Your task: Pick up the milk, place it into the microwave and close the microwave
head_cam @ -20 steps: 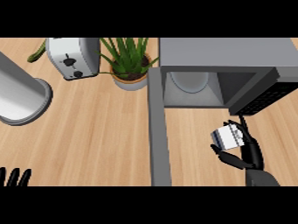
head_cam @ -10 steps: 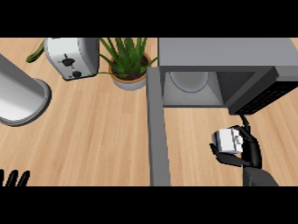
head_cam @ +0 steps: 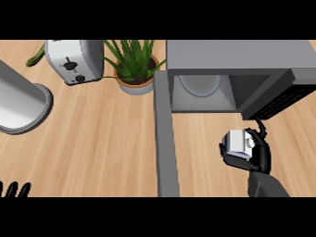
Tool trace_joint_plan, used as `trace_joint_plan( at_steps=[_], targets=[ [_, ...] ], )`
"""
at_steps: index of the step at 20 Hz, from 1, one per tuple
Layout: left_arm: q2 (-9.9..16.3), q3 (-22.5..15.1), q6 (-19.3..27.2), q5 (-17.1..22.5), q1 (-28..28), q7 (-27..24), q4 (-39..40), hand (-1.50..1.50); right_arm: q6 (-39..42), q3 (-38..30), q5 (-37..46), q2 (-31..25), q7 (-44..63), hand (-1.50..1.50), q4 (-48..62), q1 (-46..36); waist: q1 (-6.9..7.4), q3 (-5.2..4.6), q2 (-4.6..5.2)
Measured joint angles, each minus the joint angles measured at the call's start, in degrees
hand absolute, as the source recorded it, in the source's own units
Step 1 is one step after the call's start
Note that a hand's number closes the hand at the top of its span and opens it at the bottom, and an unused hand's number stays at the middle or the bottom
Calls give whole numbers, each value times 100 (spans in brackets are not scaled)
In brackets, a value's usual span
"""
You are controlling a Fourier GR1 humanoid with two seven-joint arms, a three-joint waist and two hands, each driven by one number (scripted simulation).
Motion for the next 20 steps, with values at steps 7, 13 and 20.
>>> trace_joint_plan(
  at_steps=[7,13,20],
  targets=[
    [-24,50,-56,11,-46,-119,168,-150,-86,-25,-100,-48,159,150,-236,-12,-47,14,2],
    [-48,-21,-104,-75,133,-175,89,-150,-105,401,98,133,312,150,-1084,111,-23,-29,-95],
    [-57,-151,-134,-68,267,-32,-76,-150,-91,1161,275,291,1217,150,-3301,1289,-79,-48,-143]
  ],
)
